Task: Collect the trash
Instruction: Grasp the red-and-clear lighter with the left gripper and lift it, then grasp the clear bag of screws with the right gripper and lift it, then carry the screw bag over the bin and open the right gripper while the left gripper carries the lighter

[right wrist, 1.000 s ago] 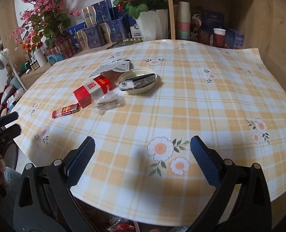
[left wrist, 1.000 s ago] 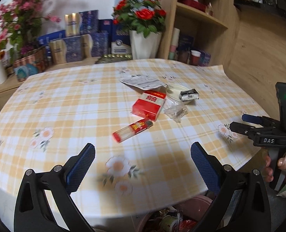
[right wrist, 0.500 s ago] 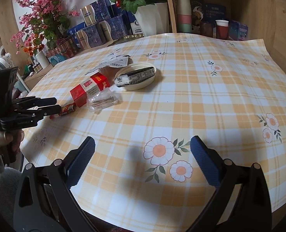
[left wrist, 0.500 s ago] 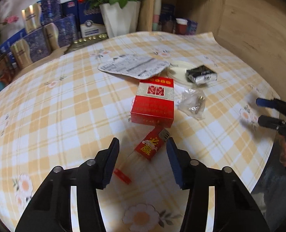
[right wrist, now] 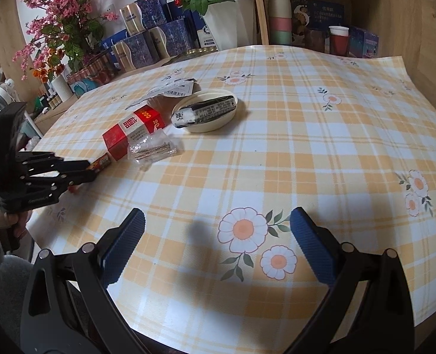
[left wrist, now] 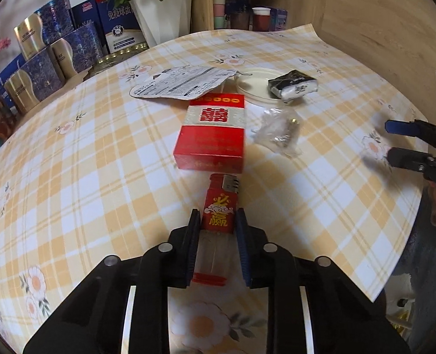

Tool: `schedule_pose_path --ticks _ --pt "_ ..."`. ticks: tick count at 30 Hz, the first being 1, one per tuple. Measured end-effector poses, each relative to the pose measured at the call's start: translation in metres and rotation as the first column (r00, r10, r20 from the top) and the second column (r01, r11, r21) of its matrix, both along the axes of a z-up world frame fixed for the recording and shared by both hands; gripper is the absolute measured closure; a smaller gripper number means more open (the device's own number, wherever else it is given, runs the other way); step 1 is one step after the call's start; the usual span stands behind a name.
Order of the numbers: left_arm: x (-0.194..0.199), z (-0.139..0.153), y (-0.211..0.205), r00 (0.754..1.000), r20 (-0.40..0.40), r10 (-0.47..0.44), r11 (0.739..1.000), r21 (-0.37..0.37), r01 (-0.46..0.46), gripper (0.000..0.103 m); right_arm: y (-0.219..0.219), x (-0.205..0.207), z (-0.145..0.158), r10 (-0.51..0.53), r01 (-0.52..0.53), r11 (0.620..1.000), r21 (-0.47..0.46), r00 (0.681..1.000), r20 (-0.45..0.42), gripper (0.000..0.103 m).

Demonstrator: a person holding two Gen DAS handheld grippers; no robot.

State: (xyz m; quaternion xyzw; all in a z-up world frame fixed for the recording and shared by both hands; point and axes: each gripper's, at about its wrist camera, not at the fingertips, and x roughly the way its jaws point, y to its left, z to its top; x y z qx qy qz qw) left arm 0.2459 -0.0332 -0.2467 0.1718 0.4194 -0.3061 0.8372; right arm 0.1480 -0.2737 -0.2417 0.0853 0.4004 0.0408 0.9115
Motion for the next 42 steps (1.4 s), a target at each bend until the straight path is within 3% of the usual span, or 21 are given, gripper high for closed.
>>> schedule_pose_path --ticks 4,11,19,27,29,35,42 --pt "-0.014 0.012 0.014 0.997 -0.023 0.080 0.991 -0.108 -0.082 0.080 0.008 0.002 0.001 0.019 -0.019 0.999 -0.028 1.000 -0.003 0.006" --pt "-0.041 0.033 0.038 0.983 -0.037 0.181 0.944 -0.273 -0.185 0.080 0.037 0.032 0.007 0.121 -0.122 0.991 -0.060 0.992 -0.023 0.013" --pt "-0.062 0.041 0.061 0.967 -0.051 0.250 0.908 -0.333 -0.252 0.080 0.063 0.084 0.002 0.144 -0.146 0.989 -0.029 0.988 -0.063 0.016" --pt "-0.072 0.043 0.076 0.959 -0.059 0.276 0.888 -0.367 -0.278 0.080 0.082 0.113 -0.005 0.186 -0.195 0.977 -0.087 0.977 -0.100 0.029" --pt "-0.074 0.044 0.076 0.959 -0.058 0.277 0.886 -0.370 -0.279 0.080 0.085 0.117 -0.008 0.189 -0.199 0.976 -0.093 0.976 -0.110 0.037" --pt "-0.083 0.047 0.076 0.961 -0.048 0.274 0.888 -0.372 -0.272 0.080 0.087 0.112 -0.009 0.197 -0.207 0.974 -0.092 0.974 -0.112 0.048" --pt "-0.097 0.053 0.076 0.960 -0.043 0.275 0.885 -0.379 -0.271 0.080 0.077 0.083 0.001 0.179 -0.183 0.982 -0.051 0.980 -0.087 0.051"
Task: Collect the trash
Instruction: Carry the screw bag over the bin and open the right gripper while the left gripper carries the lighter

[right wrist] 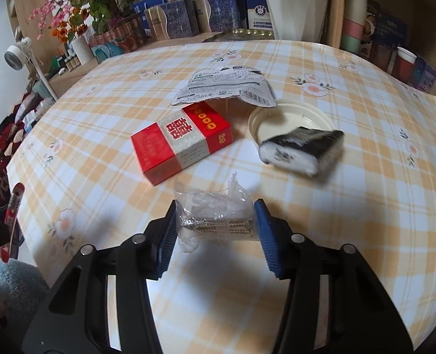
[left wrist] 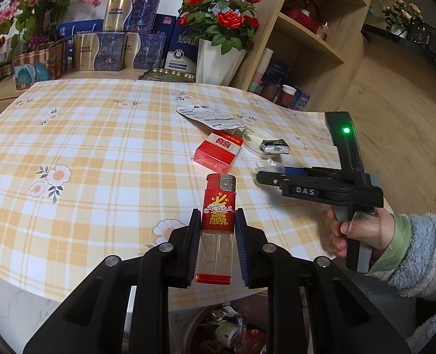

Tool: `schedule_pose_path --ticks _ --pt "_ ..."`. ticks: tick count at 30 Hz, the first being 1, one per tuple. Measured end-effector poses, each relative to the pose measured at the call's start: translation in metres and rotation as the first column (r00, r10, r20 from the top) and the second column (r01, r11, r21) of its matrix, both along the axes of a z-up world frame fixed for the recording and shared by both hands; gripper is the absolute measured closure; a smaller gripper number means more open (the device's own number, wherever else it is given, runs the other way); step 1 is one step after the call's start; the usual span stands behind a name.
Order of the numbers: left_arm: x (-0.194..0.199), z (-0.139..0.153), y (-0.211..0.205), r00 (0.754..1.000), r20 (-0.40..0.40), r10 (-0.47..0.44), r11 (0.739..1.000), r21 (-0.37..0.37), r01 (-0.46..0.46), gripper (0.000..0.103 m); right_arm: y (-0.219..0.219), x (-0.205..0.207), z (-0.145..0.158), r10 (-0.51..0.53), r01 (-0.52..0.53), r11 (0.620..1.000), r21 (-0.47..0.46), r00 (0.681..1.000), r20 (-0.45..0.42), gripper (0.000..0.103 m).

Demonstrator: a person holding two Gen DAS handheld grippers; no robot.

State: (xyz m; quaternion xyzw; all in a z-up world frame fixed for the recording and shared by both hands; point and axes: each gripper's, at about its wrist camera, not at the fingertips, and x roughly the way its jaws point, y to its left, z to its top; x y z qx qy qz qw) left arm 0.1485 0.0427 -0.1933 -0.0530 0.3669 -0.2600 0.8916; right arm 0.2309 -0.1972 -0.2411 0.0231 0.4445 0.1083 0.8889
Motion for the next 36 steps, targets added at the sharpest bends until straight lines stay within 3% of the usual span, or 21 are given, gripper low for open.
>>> schedule_pose_path --ticks 10,19,29,36 --pt "-0.039 0.015 -0.005 1.000 0.022 -0.014 1.000 0.013 0.014 0.080 -0.024 -0.073 0.031 -0.041 0.035 0.997 0.072 0.996 0.076 0.051" --pt "-0.082 0.026 -0.007 0.998 0.048 -0.026 0.999 0.030 0.025 0.080 -0.028 -0.143 0.045 -0.046 0.038 0.996 0.076 0.993 0.111 0.051" --pt "-0.122 0.024 -0.005 0.997 0.059 -0.052 0.997 0.063 0.049 0.080 0.001 -0.195 0.010 0.014 -0.016 0.999 0.039 0.998 0.055 0.051" --pt "-0.137 0.012 -0.003 0.996 0.069 -0.052 0.995 0.092 0.045 0.080 0.017 -0.203 -0.014 0.052 -0.052 0.999 0.006 0.999 -0.001 0.051"
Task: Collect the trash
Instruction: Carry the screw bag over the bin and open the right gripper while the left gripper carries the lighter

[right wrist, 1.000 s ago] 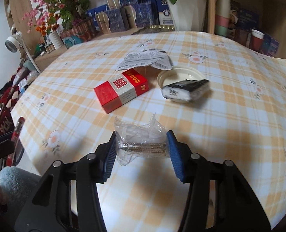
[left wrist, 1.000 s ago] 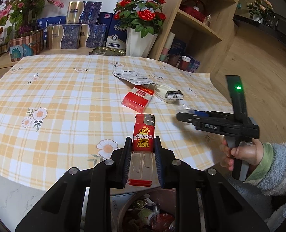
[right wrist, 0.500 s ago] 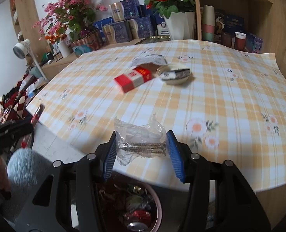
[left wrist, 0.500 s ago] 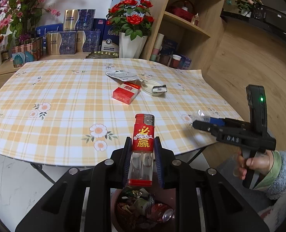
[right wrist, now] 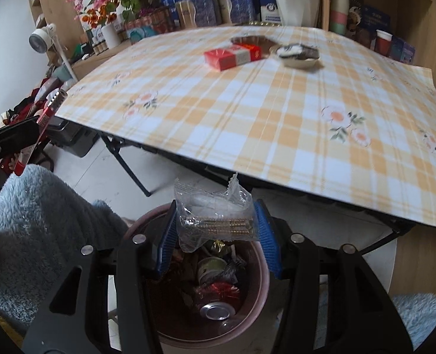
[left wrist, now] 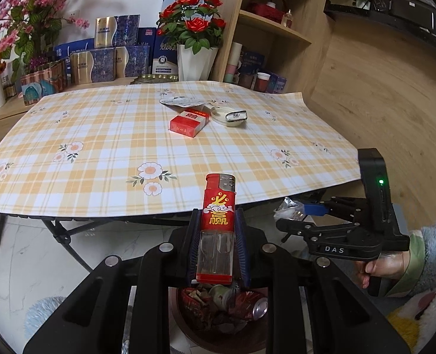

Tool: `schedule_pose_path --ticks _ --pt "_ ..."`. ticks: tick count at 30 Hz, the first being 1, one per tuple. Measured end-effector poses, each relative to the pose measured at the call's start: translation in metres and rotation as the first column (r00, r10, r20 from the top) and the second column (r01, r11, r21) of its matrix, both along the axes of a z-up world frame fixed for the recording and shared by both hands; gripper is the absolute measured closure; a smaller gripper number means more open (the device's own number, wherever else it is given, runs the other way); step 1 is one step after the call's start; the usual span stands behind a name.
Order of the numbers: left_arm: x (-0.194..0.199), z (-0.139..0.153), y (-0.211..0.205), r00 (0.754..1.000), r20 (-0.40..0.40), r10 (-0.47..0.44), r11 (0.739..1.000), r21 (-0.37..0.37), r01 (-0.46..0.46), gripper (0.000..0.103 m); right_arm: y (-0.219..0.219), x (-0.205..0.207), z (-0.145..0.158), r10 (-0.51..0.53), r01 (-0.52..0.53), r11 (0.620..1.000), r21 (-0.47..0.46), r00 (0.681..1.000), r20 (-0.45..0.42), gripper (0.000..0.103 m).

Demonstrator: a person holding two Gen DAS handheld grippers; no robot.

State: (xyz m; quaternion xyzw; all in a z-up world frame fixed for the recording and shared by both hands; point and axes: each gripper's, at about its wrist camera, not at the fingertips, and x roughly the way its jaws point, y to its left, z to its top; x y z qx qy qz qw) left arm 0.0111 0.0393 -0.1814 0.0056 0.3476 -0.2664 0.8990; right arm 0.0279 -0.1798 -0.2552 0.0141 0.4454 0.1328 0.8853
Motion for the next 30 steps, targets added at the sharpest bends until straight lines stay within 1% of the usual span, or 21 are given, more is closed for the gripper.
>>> schedule_pose_path --ticks 4,7,9,13,19,21,22,23,25,27,29,30 --pt "-0.001 -0.002 -0.004 1.000 0.005 -0.009 1.000 0.014 0.009 0.080 0.008 0.002 -0.012 0.025 -0.025 0.999 -0.032 0.999 -0.024 0.051" --pt "0.003 -0.008 -0.005 1.000 -0.022 -0.011 1.000 0.015 0.011 0.080 0.013 0.003 -0.019 0.035 -0.037 0.998 -0.053 0.999 -0.037 0.051" --pt "0.007 -0.011 -0.004 0.999 -0.039 -0.008 1.000 0.003 0.008 0.080 0.017 0.004 -0.021 0.039 -0.042 0.997 -0.065 0.998 -0.041 0.051" --pt "0.010 -0.014 -0.002 0.998 -0.058 0.000 1.000 -0.011 -0.001 0.080 0.023 0.004 -0.027 0.062 -0.067 0.993 -0.096 0.997 -0.046 0.051" --pt "0.012 -0.016 -0.004 0.998 -0.067 -0.003 1.000 -0.007 0.002 0.080 0.032 0.005 -0.031 0.084 -0.090 0.987 -0.131 0.995 -0.046 0.049" --pt "0.012 -0.017 -0.004 0.998 -0.070 -0.003 1.000 -0.009 0.002 0.080 0.031 0.006 -0.030 0.080 -0.084 0.988 -0.127 0.996 -0.038 0.044" --pt "0.013 -0.017 -0.003 0.997 -0.072 -0.002 1.000 -0.011 0.001 0.080 0.030 0.006 -0.029 0.076 -0.080 0.989 -0.125 0.997 -0.033 0.040" --pt "0.013 -0.018 -0.003 0.997 -0.074 -0.002 1.000 -0.012 0.001 0.080 0.029 0.006 -0.027 0.069 -0.072 0.990 -0.121 0.997 -0.025 0.037" --pt "0.013 -0.018 -0.003 0.997 -0.074 0.001 1.000 -0.014 -0.002 0.080 0.026 0.006 -0.025 0.057 -0.058 0.991 -0.120 0.998 -0.013 0.034" --pt "0.013 -0.019 -0.004 0.997 -0.078 -0.002 1.000 -0.013 0.001 0.080 0.022 0.006 -0.021 0.038 -0.037 0.993 -0.116 0.999 0.005 0.028" --pt "0.013 -0.020 -0.005 0.997 -0.083 -0.005 1.000 -0.017 0.004 0.080 0.017 0.006 -0.014 0.012 -0.009 0.994 -0.106 0.999 0.033 0.017" --pt "0.013 -0.020 -0.006 0.996 -0.084 -0.006 1.000 -0.017 0.004 0.080 0.013 0.005 -0.009 -0.007 0.012 0.995 -0.097 0.999 0.052 0.015"
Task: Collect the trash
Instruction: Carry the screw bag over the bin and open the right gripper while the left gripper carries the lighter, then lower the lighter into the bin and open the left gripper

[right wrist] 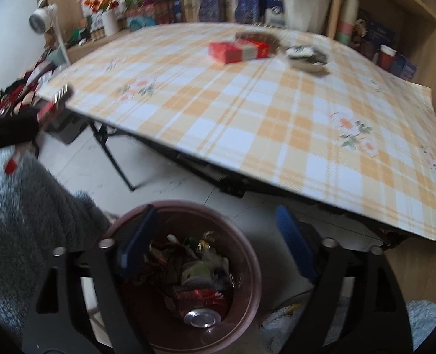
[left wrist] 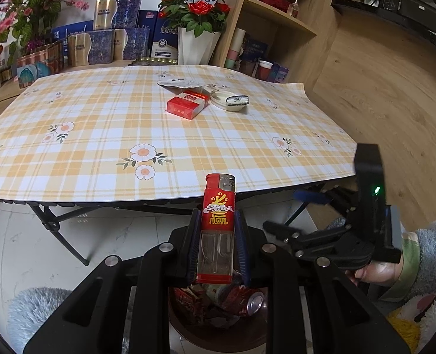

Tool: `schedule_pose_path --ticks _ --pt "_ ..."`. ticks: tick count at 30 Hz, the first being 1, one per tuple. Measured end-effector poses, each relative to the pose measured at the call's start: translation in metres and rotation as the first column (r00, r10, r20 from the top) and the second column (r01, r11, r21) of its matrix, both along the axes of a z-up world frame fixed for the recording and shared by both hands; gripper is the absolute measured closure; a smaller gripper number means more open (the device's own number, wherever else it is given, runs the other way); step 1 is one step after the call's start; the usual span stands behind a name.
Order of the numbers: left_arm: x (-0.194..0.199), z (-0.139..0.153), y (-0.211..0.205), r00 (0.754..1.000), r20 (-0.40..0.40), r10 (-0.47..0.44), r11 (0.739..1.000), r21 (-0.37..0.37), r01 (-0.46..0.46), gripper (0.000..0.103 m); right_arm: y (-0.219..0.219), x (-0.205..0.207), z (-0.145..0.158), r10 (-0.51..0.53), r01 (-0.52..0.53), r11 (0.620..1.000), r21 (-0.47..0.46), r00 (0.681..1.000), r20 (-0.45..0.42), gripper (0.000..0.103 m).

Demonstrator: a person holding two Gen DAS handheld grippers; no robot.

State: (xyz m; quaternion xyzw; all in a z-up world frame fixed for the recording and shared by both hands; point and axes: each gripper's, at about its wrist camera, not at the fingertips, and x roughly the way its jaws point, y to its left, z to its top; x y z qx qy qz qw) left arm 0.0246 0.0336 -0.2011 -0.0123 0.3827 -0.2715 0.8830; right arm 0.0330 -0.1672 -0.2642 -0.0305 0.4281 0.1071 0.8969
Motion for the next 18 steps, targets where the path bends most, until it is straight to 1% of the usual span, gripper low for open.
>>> schedule_pose_path --ticks 2,5,10,12,15,18 --pt "0.000 0.000 -0.002 1.000 0.001 -0.006 1.000 0.004 0.006 0.080 -0.007 -0.001 0.010 -0.025 0.024 1.000 0.012 0.999 0.035 0.009" --pt "-0.001 -0.001 -0.006 1.000 0.001 -0.019 1.000 0.009 0.019 0.080 -0.020 -0.003 0.027 -0.062 0.061 0.998 0.013 0.993 0.098 0.006" --pt "0.004 -0.004 -0.015 0.999 0.009 -0.052 0.999 0.014 0.052 0.080 -0.050 -0.006 0.062 -0.134 0.132 0.991 0.024 0.968 0.210 0.006" --pt "0.007 -0.006 -0.020 0.998 0.015 -0.068 0.998 0.007 0.068 0.080 -0.064 -0.009 0.074 -0.161 0.164 0.986 0.008 0.952 0.259 0.006" --pt "0.011 -0.014 -0.032 0.995 0.032 -0.099 0.995 0.019 0.098 0.080 -0.079 -0.013 0.076 -0.208 0.215 0.977 0.007 0.935 0.289 0.006" --pt "0.013 -0.026 -0.046 0.992 0.014 -0.129 0.990 0.064 0.127 0.080 -0.088 -0.013 0.068 -0.262 0.259 0.965 0.045 0.929 0.260 0.006"
